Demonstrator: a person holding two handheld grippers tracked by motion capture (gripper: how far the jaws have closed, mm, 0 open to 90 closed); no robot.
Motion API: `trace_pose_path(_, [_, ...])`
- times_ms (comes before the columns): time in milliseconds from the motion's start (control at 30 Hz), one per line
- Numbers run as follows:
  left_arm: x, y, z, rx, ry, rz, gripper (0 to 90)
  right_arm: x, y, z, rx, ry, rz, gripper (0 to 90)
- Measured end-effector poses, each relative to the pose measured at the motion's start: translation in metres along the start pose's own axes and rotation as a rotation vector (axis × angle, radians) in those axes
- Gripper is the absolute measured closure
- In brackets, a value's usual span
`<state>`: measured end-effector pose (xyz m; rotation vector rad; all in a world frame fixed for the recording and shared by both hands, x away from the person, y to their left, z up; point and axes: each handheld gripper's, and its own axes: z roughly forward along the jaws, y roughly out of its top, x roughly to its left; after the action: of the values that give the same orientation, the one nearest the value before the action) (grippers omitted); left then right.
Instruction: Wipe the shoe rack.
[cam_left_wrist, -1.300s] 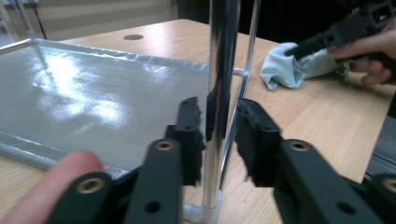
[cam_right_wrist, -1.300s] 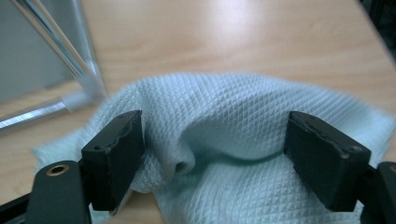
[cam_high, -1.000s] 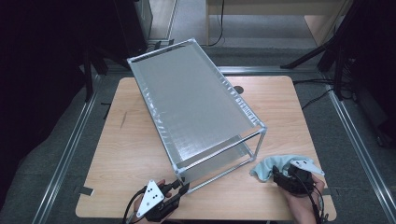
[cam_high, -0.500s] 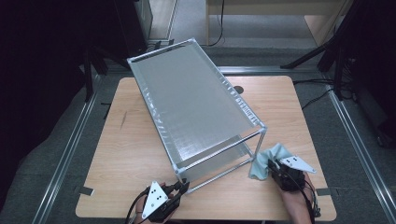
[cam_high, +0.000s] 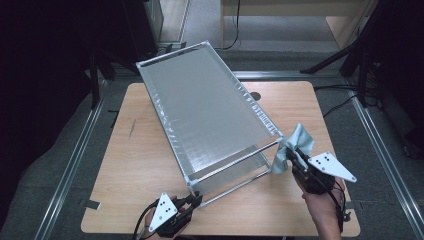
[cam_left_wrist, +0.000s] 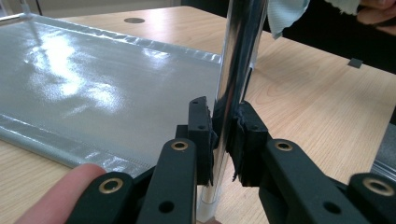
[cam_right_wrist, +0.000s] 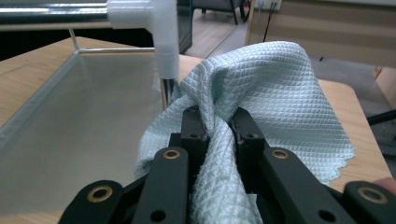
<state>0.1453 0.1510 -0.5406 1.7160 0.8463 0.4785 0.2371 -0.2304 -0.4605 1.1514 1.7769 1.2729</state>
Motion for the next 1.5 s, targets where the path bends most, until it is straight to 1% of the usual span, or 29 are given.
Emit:
trace_pose_path(33, [0.000,0.000,0.000,0.000,0.000,0.000,80.3,0.000,0.000,0.000,0.000,0.000,0.000,78.3])
trace_pose_path(67, [0.000,0.000,0.000,0.001,0.000,0.001,80.3,0.001,-0.005,0.002,-0.020,-0.003,0.009,78.3])
trace_pose_path(100, [0.000,0.000,0.001,0.000,0.000,0.004,80.3,0.001,-0.010,0.007,-0.013,0.003,0.013,78.2])
trace_pose_path(133, [0.000,0.000,0.000,0.001,-0.001,0.008,80.4,0.000,-0.021,0.018,0.046,-0.008,-0.013,78.2])
trace_pose_path(233, [0.000,0.001,0.000,0.010,0.003,0.025,80.6,-0.001,-0.040,0.027,0.105,0.003,0.018,78.3])
trace_pose_path(267, [0.000,0.001,0.000,0.010,0.003,0.025,80.5,-0.001,-0.040,0.027,0.105,0.003,0.018,78.3])
trace_pose_path(300, [0.000,0.001,0.000,0.012,0.001,0.023,80.5,-0.001,-0.046,0.030,0.131,0.003,0.020,78.3])
trace_pose_path(333, [0.000,0.001,0.000,0.012,0.002,0.021,80.5,-0.001,-0.056,0.034,0.177,0.008,0.018,78.3])
trace_pose_path(433, [0.001,0.001,0.000,0.013,-0.004,0.013,80.5,0.000,-0.061,0.036,0.202,0.008,0.020,78.3])
trace_pose_path(500, [0.001,0.001,0.000,0.013,-0.003,0.013,80.3,0.000,-0.059,0.034,0.195,0.010,0.013,78.3])
trace_pose_path(633, [0.000,0.001,0.000,0.014,-0.001,0.010,80.4,0.000,-0.039,0.021,0.120,0.016,0.037,78.3])
trace_pose_path(667, [0.000,0.001,0.000,0.014,-0.001,0.010,80.4,0.000,-0.039,0.021,0.120,0.016,0.037,78.3])
trace_pose_path(700, [0.000,0.001,0.000,0.014,-0.001,0.012,80.4,0.002,-0.033,0.018,0.104,0.005,0.018,78.2])
trace_pose_path(733, [0.001,0.001,0.000,0.013,-0.002,0.012,80.4,0.008,-0.021,0.011,0.069,-0.007,-0.039,78.1])
trace_pose_path(767, [0.001,0.001,0.000,0.013,-0.002,0.012,80.4,0.008,-0.021,0.011,0.069,-0.007,-0.039,78.1])
trace_pose_path(800, [0.001,0.001,0.000,0.013,-0.004,0.013,80.3,0.013,-0.010,0.003,0.026,-0.007,-0.058,77.9])
trace_pose_path(833, [0.001,0.001,0.000,0.013,-0.006,0.012,80.3,0.014,-0.006,0.000,0.000,-0.002,-0.050,77.7])
trace_pose_path(867, [0.001,0.001,0.000,0.013,-0.006,0.012,80.3,0.014,-0.006,0.000,0.000,-0.002,-0.050,77.7])
trace_pose_path(900, [0.001,0.001,0.000,0.013,-0.006,0.014,80.4,0.013,-0.001,-0.005,-0.044,0.010,-0.021,77.7])
trace_pose_path(933, [0.001,0.000,0.000,0.013,-0.006,0.013,80.3,0.013,0.000,-0.007,-0.056,0.014,-0.007,77.7])
trace_pose_path(1000, [0.001,0.000,0.000,0.013,-0.005,0.015,80.4,0.012,-0.001,-0.006,-0.053,0.021,-0.008,77.5])
trace_pose_path(1100, [0.001,0.000,0.000,0.014,-0.007,0.015,80.4,0.007,-0.010,-0.002,-0.040,0.053,0.041,77.5])
trace_pose_path(1133, [0.001,0.000,0.000,0.014,-0.007,0.015,80.4,0.006,-0.013,0.000,-0.024,0.051,0.044,77.5])
trace_pose_path(1267, [0.001,0.000,0.000,0.015,-0.009,0.019,80.5,0.005,-0.030,0.009,0.049,0.044,0.030,77.5])
trace_pose_path(1300, [0.001,0.000,0.000,0.015,-0.009,0.019,80.5,0.005,-0.030,0.009,0.049,0.044,0.030,77.5])
trace_pose_path(1333, [0.001,0.000,0.000,0.015,-0.010,0.019,80.5,0.008,-0.037,0.012,0.088,0.027,0.002,77.5])
trace_pose_path(1367, [0.001,0.000,0.000,0.015,-0.010,0.019,80.5,0.010,-0.040,0.013,0.099,0.022,-0.005,77.5])
trace_pose_path(1433, [0.001,0.000,0.000,0.016,-0.010,0.022,80.6,0.013,-0.041,0.011,0.091,0.058,0.022,77.4])
trace_pose_path(1500, [0.002,0.000,0.000,0.015,-0.011,0.023,80.6,0.019,-0.037,0.006,0.070,0.062,0.012,77.5])
